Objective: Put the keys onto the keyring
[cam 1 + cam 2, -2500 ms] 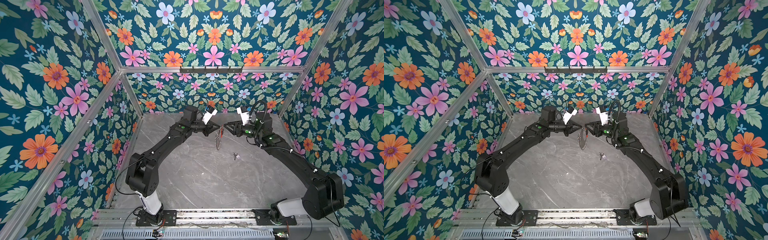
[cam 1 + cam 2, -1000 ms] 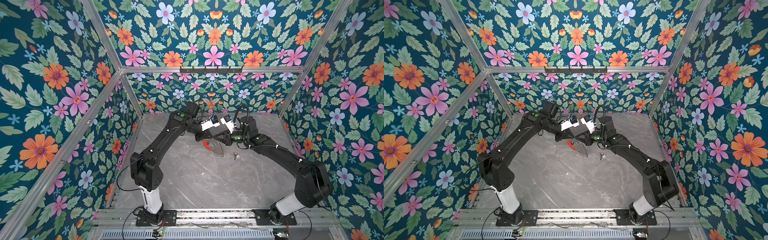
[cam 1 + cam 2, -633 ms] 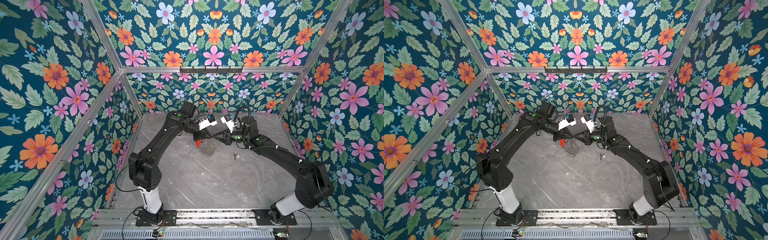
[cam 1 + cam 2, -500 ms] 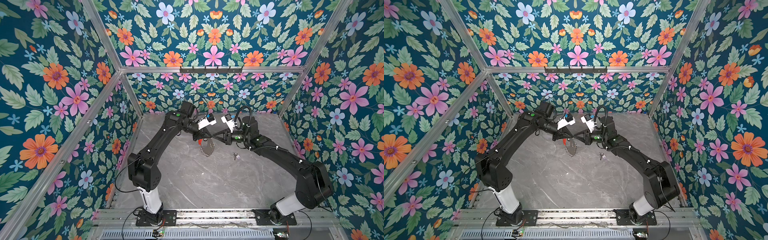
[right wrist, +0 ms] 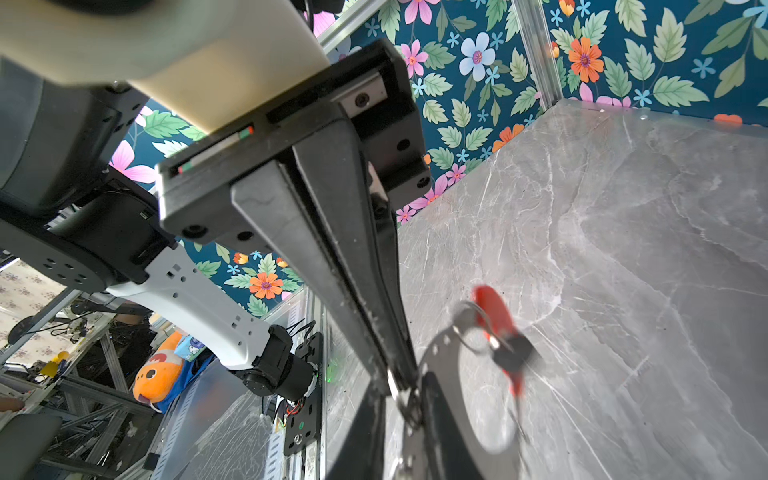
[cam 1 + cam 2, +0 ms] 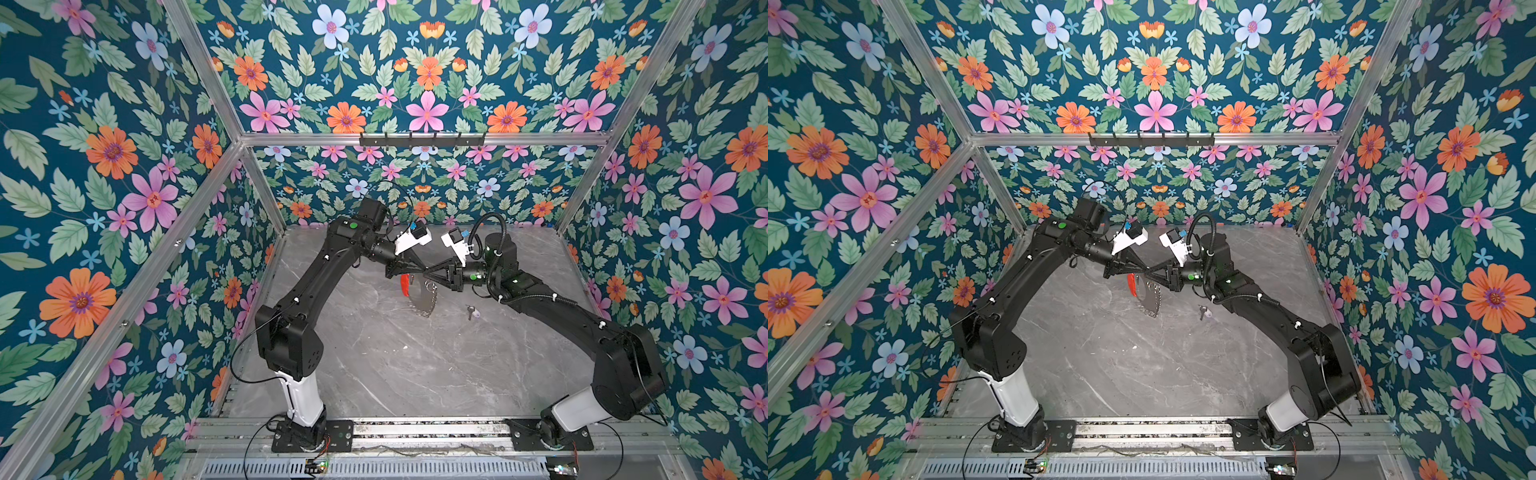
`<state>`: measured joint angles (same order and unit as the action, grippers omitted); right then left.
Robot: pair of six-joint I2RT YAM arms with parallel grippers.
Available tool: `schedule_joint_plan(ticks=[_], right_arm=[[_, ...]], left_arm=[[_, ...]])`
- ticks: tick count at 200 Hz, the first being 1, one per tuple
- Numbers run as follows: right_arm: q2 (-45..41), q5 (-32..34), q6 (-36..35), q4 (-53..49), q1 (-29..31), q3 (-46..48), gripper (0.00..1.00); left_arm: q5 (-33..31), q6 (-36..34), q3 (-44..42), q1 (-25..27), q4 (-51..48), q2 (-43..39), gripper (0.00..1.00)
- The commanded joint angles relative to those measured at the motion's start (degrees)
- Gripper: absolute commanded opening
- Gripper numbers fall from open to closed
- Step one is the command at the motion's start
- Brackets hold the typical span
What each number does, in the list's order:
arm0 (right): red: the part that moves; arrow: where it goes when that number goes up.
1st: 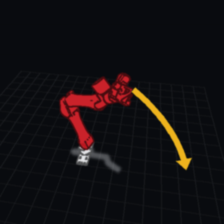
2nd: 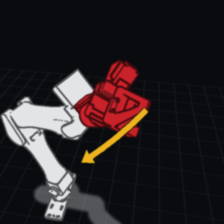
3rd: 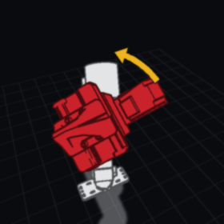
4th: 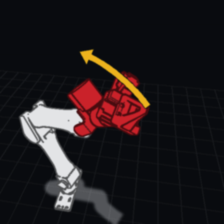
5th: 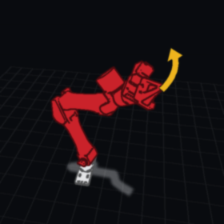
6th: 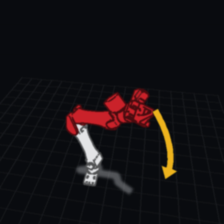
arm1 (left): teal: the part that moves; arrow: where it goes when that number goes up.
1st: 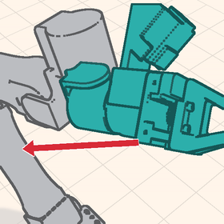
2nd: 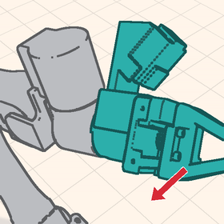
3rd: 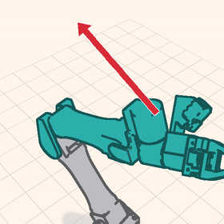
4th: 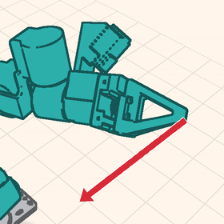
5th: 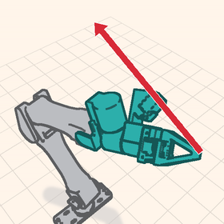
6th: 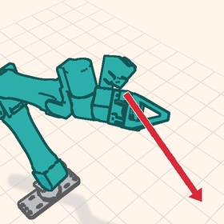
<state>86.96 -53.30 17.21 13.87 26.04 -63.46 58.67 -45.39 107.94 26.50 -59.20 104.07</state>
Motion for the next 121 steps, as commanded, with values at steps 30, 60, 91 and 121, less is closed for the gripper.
schedule_joint_plan(ticks=[30,60,91,121], right_arm=[[-1.7,2.8,-4.2,-3.3,-0.1,-0.9,0.3],[-1.7,2.6,-4.5,-4.3,-0.3,-1.7,0.29],[-1.1,1.7,-3.8,-4.1,-0.3,-1.9,0.19],[-0.6,1.2,-3.6,-4.1,-0.2,-1.9,0.12]], left_arm=[[1.0,-1.9,0.5,0.0,-3.0,0.2,0.0],[1.3,-2.0,0.3,0.0,-2.8,0.0,0.0],[1.8,-1.8,0.3,0.0,-2.4,0.0,0.0],[2.4,-1.9,0.3,-0.1,-2.2,-0.1,0.0]])
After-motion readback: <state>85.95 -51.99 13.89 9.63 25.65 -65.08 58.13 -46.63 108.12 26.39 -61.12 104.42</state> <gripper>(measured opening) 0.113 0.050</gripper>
